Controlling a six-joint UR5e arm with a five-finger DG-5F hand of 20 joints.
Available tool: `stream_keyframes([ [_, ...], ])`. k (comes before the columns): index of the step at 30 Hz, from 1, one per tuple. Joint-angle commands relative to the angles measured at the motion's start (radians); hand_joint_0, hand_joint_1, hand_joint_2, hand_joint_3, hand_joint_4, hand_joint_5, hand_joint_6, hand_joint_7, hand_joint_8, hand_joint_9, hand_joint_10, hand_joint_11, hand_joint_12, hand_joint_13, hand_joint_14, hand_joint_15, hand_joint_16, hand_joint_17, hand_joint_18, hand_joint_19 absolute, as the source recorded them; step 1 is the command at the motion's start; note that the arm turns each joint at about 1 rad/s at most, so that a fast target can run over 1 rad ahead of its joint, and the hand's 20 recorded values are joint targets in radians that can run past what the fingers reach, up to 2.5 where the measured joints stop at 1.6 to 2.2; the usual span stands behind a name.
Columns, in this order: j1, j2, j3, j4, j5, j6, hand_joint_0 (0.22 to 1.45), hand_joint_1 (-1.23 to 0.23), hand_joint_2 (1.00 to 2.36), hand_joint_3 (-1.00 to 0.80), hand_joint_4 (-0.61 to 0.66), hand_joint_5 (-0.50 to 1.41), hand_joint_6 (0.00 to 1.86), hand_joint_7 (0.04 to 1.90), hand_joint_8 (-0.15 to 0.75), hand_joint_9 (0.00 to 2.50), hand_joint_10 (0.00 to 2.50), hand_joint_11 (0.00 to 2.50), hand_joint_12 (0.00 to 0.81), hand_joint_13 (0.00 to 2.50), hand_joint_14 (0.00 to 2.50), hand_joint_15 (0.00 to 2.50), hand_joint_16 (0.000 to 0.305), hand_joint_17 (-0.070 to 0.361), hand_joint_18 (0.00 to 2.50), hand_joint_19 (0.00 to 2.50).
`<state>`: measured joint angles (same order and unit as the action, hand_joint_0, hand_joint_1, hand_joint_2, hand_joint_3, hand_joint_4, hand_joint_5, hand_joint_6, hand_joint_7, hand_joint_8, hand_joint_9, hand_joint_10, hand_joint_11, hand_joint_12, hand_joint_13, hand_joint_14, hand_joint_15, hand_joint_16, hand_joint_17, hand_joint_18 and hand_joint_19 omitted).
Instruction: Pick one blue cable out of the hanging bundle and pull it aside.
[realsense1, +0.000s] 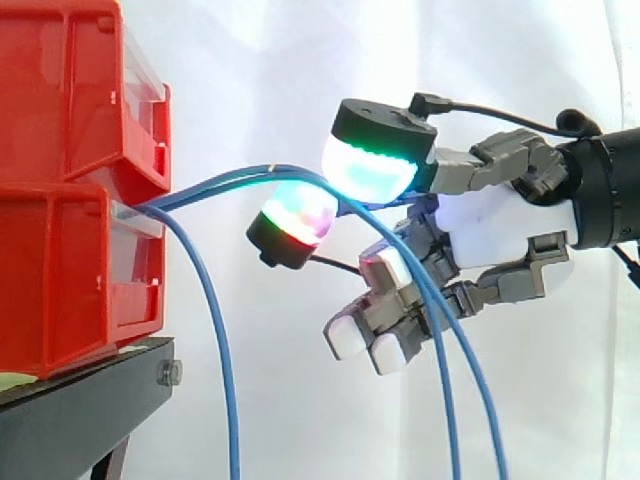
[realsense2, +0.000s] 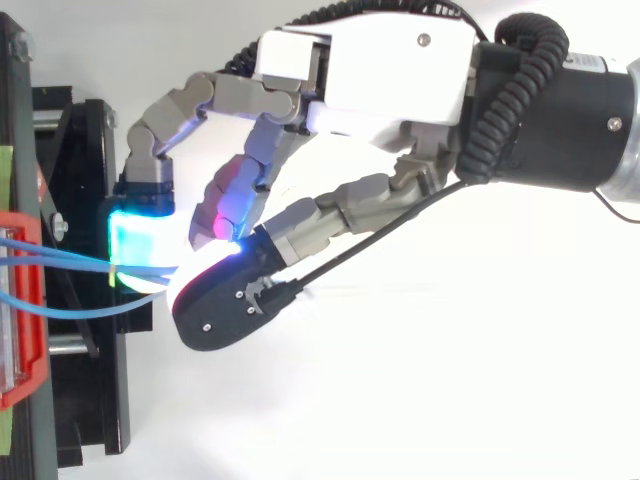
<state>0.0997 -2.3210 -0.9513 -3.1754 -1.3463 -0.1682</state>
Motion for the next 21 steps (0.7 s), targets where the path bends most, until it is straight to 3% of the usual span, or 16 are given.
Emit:
stream_keyframes([
  [1,0.0,0.0,0.0,0.0,0.001,-0.001,0.57,-0.68,1.0,-0.48,-0.19,-0.08,0.89,0.91,0.181,1.28,0.02,0.6,0.223,0.87,0.02,0.47,0.041,0.092,0.75,0.55],
  [14,0.0,0.0,0.0,0.0,0.001,0.004,0.56,-0.67,1.02,-0.31,-0.03,-0.05,0.84,0.96,0.288,1.33,0.01,0.3,0.214,0.95,0.02,0.42,0.043,0.096,0.75,0.53],
  [21,0.002,0.0,0.0,0.0,0.002,-0.001,0.57,-0.67,1.02,-0.31,-0.04,-0.05,0.84,1.06,0.277,1.33,0.02,0.39,0.229,0.95,0.02,0.44,0.043,0.097,0.76,0.53],
])
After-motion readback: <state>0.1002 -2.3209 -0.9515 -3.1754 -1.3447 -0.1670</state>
